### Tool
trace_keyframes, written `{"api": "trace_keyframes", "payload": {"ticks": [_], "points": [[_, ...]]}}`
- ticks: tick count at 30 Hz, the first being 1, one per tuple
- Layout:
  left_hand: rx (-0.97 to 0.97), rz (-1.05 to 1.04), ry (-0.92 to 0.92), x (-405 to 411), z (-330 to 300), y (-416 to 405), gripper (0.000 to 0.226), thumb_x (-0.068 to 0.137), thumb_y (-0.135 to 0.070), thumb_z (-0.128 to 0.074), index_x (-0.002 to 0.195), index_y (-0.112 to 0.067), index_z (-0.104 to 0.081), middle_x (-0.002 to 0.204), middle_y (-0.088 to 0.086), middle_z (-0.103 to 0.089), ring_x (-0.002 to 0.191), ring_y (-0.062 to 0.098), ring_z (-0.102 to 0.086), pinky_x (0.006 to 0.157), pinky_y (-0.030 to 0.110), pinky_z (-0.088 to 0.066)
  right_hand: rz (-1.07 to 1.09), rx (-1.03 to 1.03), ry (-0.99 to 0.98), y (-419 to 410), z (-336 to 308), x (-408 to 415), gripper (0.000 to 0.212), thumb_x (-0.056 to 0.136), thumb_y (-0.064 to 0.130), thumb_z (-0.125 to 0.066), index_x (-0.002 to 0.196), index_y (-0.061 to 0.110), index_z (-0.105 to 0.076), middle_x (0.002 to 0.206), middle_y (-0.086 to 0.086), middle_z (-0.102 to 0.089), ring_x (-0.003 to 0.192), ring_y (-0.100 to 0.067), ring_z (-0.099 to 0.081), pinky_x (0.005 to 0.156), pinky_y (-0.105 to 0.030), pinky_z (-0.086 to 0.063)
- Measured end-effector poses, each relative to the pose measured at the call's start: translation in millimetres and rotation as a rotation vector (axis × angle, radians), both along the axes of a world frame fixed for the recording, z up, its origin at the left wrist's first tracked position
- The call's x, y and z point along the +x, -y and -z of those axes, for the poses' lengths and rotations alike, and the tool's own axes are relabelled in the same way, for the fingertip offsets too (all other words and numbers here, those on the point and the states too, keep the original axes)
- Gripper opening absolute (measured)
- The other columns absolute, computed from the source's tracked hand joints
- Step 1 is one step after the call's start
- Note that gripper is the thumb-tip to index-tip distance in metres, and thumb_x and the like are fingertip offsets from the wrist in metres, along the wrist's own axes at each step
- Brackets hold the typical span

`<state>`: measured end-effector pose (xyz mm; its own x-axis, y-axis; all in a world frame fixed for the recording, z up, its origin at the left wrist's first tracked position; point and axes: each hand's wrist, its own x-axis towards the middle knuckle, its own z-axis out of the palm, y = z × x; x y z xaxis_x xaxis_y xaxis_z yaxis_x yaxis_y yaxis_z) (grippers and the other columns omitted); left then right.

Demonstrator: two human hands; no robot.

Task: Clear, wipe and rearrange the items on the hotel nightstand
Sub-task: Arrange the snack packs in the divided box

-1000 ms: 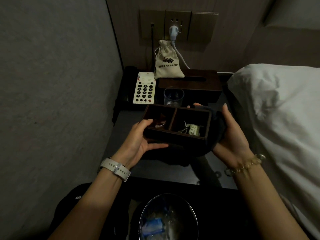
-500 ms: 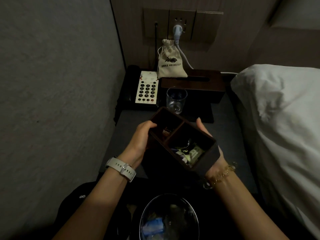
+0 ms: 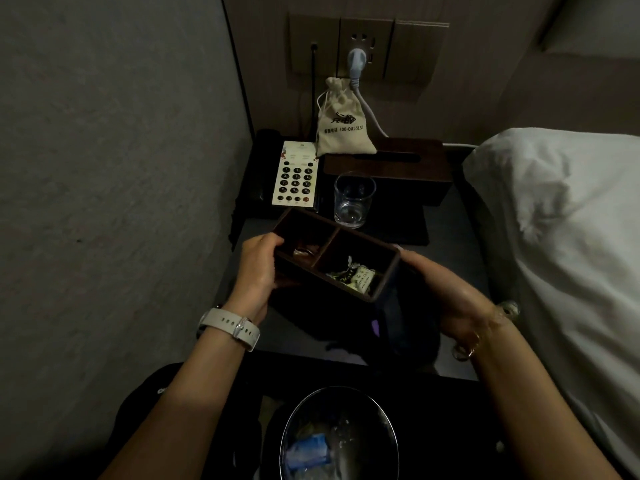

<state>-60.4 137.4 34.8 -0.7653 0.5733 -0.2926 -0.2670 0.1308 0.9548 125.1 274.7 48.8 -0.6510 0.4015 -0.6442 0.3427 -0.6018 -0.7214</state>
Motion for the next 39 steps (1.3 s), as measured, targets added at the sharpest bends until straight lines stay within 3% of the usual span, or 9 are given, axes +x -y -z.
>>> {"api": "trace_keyframes", "payload": {"ticks": [5, 9, 14, 17, 21, 25, 28, 31, 39], "points": [[-0.058, 0.022, -0.006, 10.0, 8.2, -1.5, 0.027, 0.098, -0.009, -0.042, 0.077, -0.01, -0.06, 0.058, -0.003, -0.066, 0.055, 0.004, -0.066, 0.047, 0.025, -0.056, -0.101, 0.591, 0.303, -15.0, 8.9, 2.1, 0.031, 0.096, 0.034, -0.055, 0.101, 0.006, -0.067, 0.078, -0.002, -0.067, 0.061, -0.009, -0.065, 0.053, -0.018, -0.049], [-0.159, 0.099, -0.026, 15.1, 16.1, -3.4, 0.021, 0.097, -0.005, -0.041, 0.095, -0.001, -0.061, 0.088, 0.015, -0.064, 0.075, 0.019, -0.065, 0.055, 0.029, -0.058, -0.208, 0.964, 0.531, -17.8, 22.0, 6.4, 0.035, 0.092, 0.03, -0.061, 0.121, 0.01, -0.058, 0.114, -0.013, -0.061, 0.104, -0.027, -0.061, 0.088, -0.037, -0.051], [-0.21, 0.116, 0.01, 14.7, 18.9, -6.7, 0.022, 0.098, -0.007, -0.039, 0.107, -0.005, -0.059, 0.106, 0.019, -0.062, 0.091, 0.025, -0.064, 0.064, 0.036, -0.059, -0.245, 1.473, 0.216, -13.0, 9.7, 0.4, 0.034, 0.08, 0.017, -0.075, 0.11, 0.023, -0.062, 0.13, -0.003, -0.048, 0.125, -0.024, -0.041, 0.103, -0.041, -0.04], [-0.239, 0.132, 0.029, 12.4, 20.5, -5.7, 0.018, 0.099, -0.011, -0.041, 0.104, -0.011, -0.058, 0.109, 0.015, -0.061, 0.099, 0.026, -0.062, 0.069, 0.038, -0.058, -0.485, 1.56, 0.141, -1.3, 8.4, -10.2, 0.022, 0.076, 0.018, -0.077, 0.094, 0.028, -0.069, 0.15, 0.003, -0.034, 0.143, -0.021, -0.021, 0.115, -0.043, -0.028], [-0.333, 0.19, -0.143, 8.0, 25.5, -3.2, 0.022, 0.099, -0.012, -0.041, 0.087, -0.021, -0.057, 0.086, 0.003, -0.06, 0.075, 0.013, -0.057, 0.057, 0.024, -0.045, -0.687, 1.653, 0.196, 12.3, 19.5, -21.6, 0.026, 0.081, 0.024, -0.071, 0.105, 0.034, -0.069, 0.161, 0.003, -0.016, 0.149, -0.022, -0.002, 0.121, -0.043, -0.013], [-0.428, 0.231, -0.269, 3.6, 30.2, 0.0, 0.02, 0.098, -0.01, -0.04, 0.094, -0.007, -0.059, 0.091, 0.012, -0.061, 0.088, 0.027, -0.057, 0.075, 0.035, -0.045, -0.766, 1.706, 0.285, 15.9, 25.6, -30.6, 0.029, 0.083, 0.027, -0.069, 0.111, 0.035, -0.067, 0.163, 0.003, -0.009, 0.15, -0.022, 0.004, 0.122, -0.044, -0.004], [-0.544, 0.289, -0.422, 1.7, 33.8, 2.9, 0.026, 0.099, -0.016, -0.04, 0.079, -0.006, -0.054, 0.102, 0.028, -0.059, 0.099, 0.044, -0.057, 0.09, 0.047, -0.045, -0.749, 1.74, 0.282, 15.6, 25.0, -34.5, 0.019, 0.081, 0.031, -0.071, 0.101, 0.033, -0.071, 0.161, 0.004, -0.018, 0.15, -0.022, -0.002, 0.122, -0.043, -0.005], [-0.563, 0.324, -0.553, 3.2, 33.6, 4.7, 0.037, 0.101, -0.015, -0.039, 0.064, -0.015, -0.041, 0.089, 0.026, -0.052, 0.094, 0.048, -0.056, 0.081, 0.046, -0.045, -0.667, 1.752, 0.175, 13.2, 17.8, -34.0, 0.01, 0.078, 0.03, -0.075, 0.087, 0.029, -0.074, 0.155, 0.003, -0.034, 0.149, -0.022, -0.013, 0.121, -0.045, -0.015], [-0.601, 0.32, -0.671, 1.7, 27.5, 10.4, 0.027, 0.096, -0.018, -0.048, 0.082, 0.002, -0.059, 0.076, 0.014, -0.061, 0.075, 0.033, -0.061, 0.063, 0.039, -0.043, -0.176, 1.547, -0.135, -8.8, -17.2, -10.5, 0.016, 0.077, 0.018, -0.078, 0.077, 0.025, -0.064, 0.11, 0.005, -0.067, 0.121, -0.021, -0.052, 0.099, -0.051, -0.043]]}}
